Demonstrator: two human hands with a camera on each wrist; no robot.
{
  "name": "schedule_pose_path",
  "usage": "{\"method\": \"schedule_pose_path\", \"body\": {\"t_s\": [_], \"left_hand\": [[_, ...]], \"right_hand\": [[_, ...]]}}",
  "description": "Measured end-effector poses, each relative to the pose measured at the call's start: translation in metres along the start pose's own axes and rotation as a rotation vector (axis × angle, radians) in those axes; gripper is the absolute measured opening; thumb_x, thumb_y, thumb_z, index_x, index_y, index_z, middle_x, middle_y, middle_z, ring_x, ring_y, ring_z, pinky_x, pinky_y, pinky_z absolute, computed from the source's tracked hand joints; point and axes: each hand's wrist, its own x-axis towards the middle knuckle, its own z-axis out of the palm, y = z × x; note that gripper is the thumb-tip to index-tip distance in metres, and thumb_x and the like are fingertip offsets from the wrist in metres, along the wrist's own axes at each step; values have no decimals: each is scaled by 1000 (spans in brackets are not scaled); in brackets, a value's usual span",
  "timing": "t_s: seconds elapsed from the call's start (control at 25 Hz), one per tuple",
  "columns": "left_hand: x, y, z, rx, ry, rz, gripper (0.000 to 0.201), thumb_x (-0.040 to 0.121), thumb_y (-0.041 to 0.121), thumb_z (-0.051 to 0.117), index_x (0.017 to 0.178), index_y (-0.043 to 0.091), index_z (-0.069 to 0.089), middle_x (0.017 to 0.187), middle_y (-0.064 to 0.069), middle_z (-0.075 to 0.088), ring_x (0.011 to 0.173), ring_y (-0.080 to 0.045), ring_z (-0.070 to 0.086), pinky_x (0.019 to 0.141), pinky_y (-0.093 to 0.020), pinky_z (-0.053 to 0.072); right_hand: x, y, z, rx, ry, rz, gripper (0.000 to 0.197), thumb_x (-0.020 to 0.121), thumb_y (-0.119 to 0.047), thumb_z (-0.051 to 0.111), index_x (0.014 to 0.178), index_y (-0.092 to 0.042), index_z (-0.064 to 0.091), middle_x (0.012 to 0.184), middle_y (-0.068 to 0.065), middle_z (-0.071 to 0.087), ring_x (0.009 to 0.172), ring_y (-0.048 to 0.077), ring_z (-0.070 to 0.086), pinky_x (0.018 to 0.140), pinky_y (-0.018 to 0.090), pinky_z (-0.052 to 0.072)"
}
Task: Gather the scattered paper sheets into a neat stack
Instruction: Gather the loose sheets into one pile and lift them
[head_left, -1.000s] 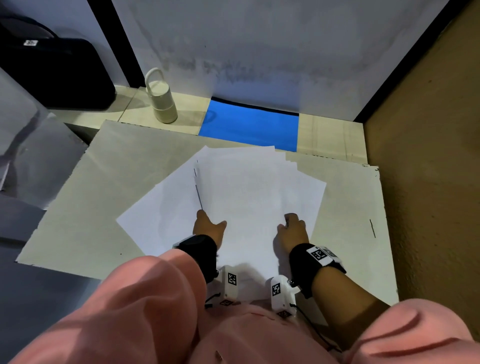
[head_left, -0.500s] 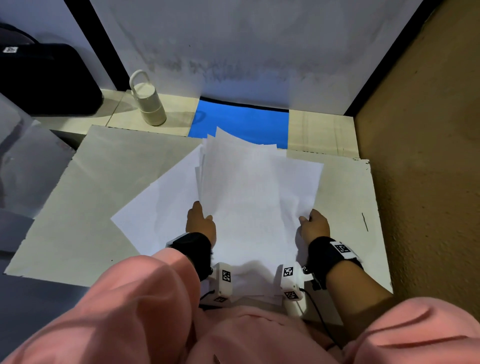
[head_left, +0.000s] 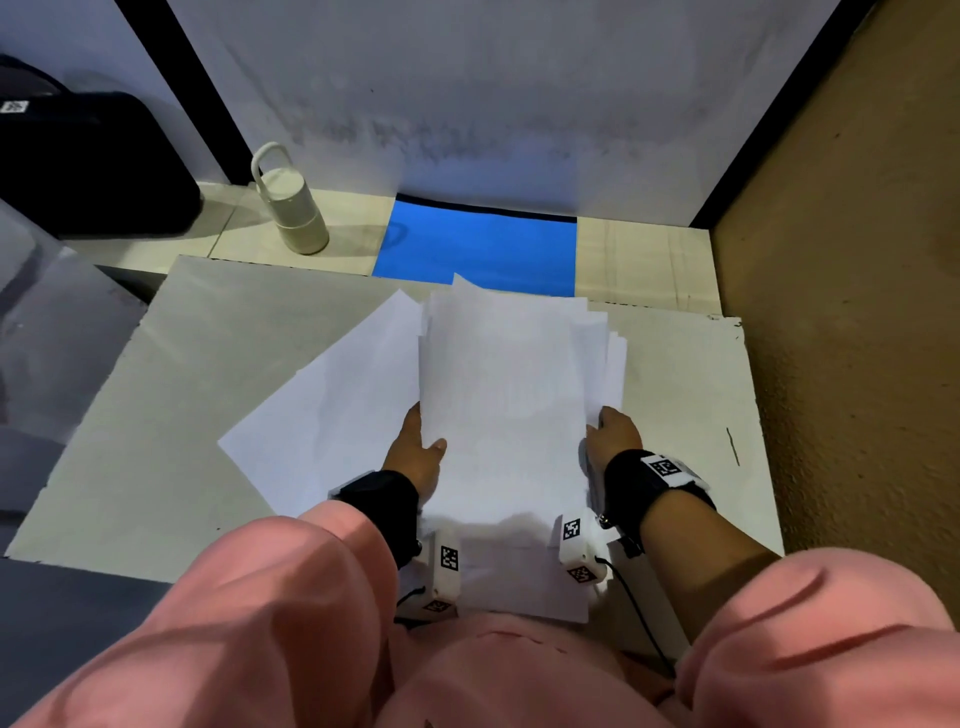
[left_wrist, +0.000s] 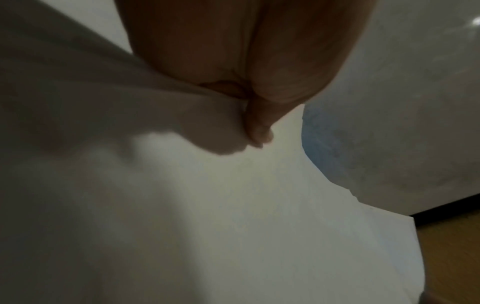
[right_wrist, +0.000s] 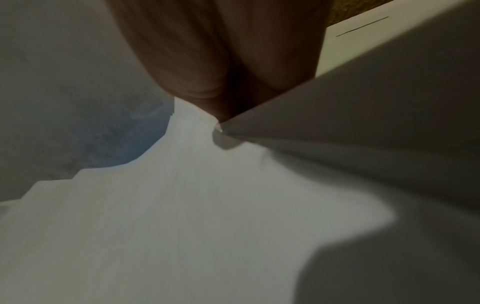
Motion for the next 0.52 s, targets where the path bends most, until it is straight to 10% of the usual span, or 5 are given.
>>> {"method": "schedule_pose_path", "body": {"t_s": [0.16,0.32,0.52], "left_hand": [[2,-7,0,-149,-36,-44,81,71,3,72,140,14,32,133,-9,53,122,-28,51,104,-39,42],[1,-3,-5,-143,70,-36,66,73,-6,68,133,10,44,126,-12,59,116,-30,56,102,-38,44],[3,5,-54,-147,249,-13,60,73,-3,69,129,4,48,128,-19,59,116,-35,57,104,-43,43]], "right_hand": [[4,-8,5,-1,-74,-28,35,86,10,37,59,-10,28,64,5,39,79,22,40,62,25,27],[2,4,-3,107,115,-13,10,92,-10,47,92,-6,56,101,13,57,94,31,56,71,21,40],[-13,11,-11,114,146,184,36,91,-22,51,123,-5,49,135,20,39,115,40,51,97,37,40]]}}
